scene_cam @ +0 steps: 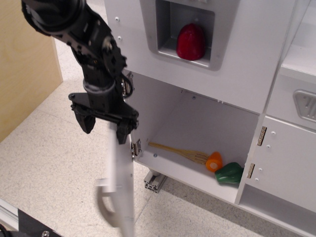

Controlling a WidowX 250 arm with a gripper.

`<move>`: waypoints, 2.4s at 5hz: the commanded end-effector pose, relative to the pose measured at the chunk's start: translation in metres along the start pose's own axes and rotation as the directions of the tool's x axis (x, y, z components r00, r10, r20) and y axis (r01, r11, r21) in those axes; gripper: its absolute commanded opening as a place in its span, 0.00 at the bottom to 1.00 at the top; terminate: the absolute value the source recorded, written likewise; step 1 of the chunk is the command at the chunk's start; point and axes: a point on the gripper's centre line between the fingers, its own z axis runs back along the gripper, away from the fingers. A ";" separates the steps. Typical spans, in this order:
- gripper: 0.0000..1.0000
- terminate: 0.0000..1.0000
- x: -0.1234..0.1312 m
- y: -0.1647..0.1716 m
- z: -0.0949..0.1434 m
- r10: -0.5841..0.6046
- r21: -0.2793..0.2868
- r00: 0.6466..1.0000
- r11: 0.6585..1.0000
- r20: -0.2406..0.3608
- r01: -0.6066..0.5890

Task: Close low fridge

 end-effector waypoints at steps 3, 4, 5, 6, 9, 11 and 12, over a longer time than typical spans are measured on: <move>1.00 0.00 -0.003 -0.047 0.085 0.002 -0.225 0.999 0.974 0.053 0.010; 1.00 0.00 -0.026 -0.031 0.079 -0.099 -0.208 0.995 0.973 0.024 0.102; 1.00 0.00 -0.036 -0.006 0.051 -0.129 -0.154 0.991 0.979 0.045 0.134; 1.00 0.00 -0.038 0.010 0.020 -0.128 -0.118 0.989 0.984 0.067 0.136; 1.00 0.00 -0.027 -0.025 -0.044 -0.058 -0.128 0.996 0.990 0.072 0.067; 1.00 0.00 -0.004 -0.064 -0.054 0.022 -0.158 0.999 0.987 0.041 -0.015; 1.00 0.00 0.010 -0.079 -0.059 0.073 -0.167 0.997 0.984 0.034 -0.066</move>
